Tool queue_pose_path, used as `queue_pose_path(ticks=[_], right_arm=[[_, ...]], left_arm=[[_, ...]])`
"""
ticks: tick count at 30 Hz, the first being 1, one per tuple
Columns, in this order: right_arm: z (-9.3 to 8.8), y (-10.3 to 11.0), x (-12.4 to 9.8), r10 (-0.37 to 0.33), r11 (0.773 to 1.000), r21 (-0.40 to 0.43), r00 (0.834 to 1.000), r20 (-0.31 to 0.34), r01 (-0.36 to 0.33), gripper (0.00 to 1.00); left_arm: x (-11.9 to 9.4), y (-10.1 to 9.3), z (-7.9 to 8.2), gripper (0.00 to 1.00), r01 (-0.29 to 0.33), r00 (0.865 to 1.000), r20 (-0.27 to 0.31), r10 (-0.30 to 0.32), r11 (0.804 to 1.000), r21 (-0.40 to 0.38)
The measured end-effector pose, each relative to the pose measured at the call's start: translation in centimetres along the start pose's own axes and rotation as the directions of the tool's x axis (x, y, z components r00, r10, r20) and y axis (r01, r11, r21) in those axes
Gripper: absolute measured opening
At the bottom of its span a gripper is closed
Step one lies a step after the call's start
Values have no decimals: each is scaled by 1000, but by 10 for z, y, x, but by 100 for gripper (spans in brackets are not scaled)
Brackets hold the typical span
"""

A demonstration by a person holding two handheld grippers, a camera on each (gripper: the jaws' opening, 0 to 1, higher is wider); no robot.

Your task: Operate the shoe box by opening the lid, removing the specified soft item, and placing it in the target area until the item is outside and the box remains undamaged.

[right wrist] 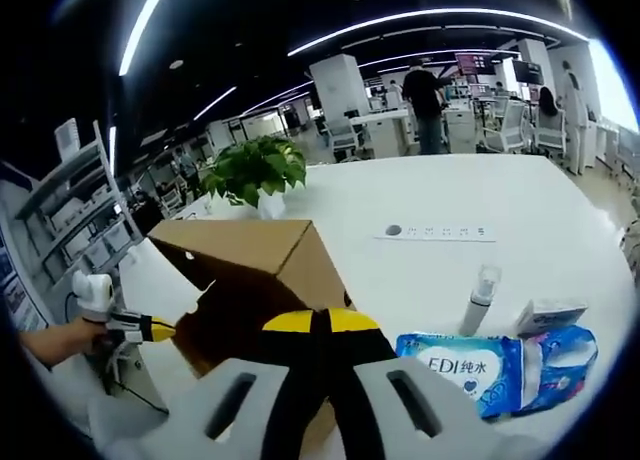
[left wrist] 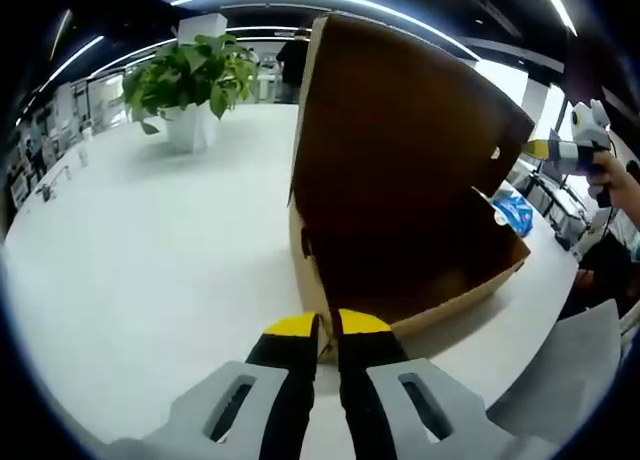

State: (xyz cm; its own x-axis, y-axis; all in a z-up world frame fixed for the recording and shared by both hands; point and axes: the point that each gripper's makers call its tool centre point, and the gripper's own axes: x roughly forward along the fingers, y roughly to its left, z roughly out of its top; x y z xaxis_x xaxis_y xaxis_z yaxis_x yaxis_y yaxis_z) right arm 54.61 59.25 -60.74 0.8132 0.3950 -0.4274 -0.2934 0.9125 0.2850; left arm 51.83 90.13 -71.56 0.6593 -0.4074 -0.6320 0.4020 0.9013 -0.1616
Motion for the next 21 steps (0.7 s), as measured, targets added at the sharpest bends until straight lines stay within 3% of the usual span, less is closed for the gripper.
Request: queue_pose_path(ticks=[7,21], right_arm=[[-9,4,-4,-6,1000,-30,1000,6,6,2],[-30,8,-10,18,997,-78,1000,1,-18,5]], left_arm=[[-8,2,10,7,-6,999,31,6,1000,4],[-32,1,57,14,-36,989,142,28,998,54]])
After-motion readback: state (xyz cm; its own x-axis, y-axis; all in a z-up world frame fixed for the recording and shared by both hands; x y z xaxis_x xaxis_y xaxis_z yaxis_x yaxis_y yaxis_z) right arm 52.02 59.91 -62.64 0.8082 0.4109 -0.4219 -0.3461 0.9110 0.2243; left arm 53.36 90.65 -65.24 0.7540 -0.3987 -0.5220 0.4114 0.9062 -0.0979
